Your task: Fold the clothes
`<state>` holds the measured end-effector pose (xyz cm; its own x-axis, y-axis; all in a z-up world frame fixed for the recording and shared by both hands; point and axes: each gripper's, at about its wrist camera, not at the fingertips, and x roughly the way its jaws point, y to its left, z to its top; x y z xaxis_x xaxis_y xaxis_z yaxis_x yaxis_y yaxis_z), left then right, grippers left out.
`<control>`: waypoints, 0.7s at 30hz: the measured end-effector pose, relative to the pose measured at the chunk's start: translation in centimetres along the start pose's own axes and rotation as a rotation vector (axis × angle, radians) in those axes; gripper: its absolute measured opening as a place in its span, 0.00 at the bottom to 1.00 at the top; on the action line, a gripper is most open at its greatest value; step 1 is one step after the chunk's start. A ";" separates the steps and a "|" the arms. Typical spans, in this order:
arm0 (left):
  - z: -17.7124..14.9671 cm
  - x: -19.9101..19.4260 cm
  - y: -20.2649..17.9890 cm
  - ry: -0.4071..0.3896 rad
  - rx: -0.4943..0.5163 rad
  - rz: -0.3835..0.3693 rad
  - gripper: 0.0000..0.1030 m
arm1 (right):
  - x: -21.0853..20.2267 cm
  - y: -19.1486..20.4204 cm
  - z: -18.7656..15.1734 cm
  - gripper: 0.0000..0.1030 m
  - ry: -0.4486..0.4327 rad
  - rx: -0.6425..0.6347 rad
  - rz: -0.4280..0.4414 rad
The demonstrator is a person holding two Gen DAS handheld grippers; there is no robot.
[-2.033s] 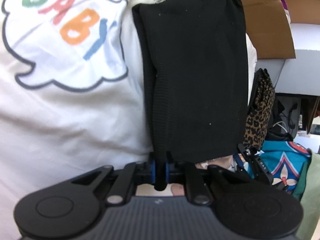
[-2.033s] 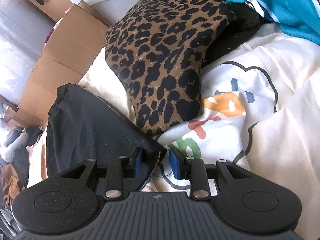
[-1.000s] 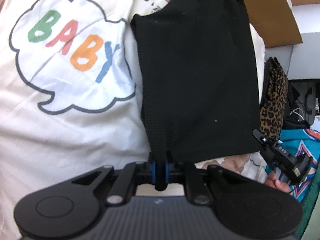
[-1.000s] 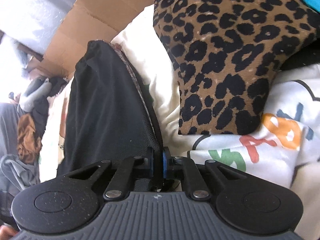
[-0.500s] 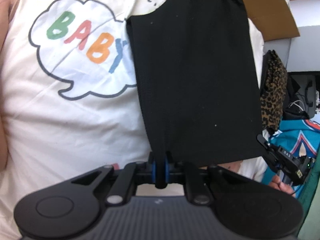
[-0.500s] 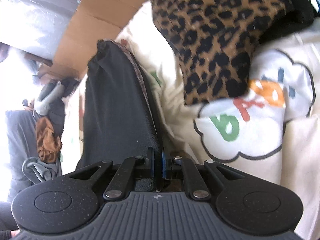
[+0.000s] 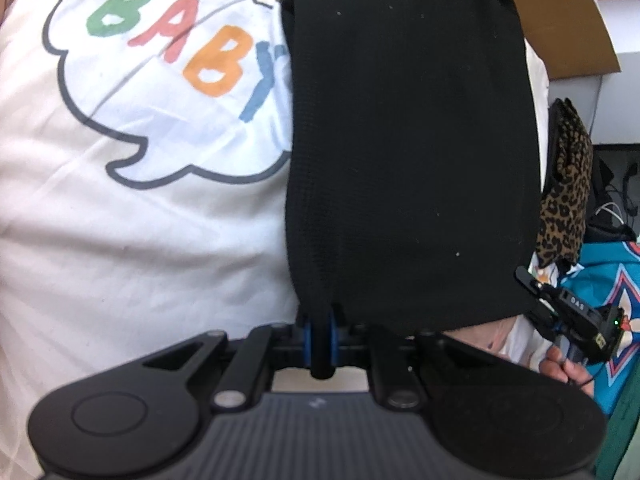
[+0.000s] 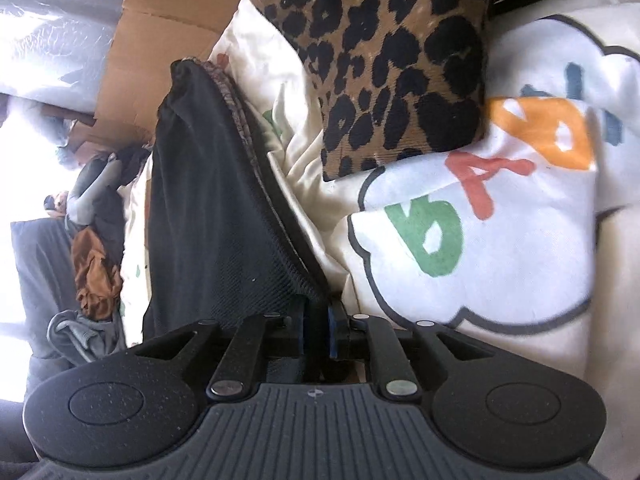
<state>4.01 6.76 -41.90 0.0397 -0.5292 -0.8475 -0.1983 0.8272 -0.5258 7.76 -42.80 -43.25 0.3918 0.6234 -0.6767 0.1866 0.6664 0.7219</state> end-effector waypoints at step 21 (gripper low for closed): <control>-0.3 -2.2 -2.0 0.007 0.034 0.022 0.09 | -1.5 2.8 1.2 0.02 0.105 -0.024 -0.039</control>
<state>4.00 6.20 -39.02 0.0288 -0.5124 -0.8582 -0.1660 0.8442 -0.5096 8.80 -42.36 -40.10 0.2882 0.6351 -0.7166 0.1782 0.6997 0.6918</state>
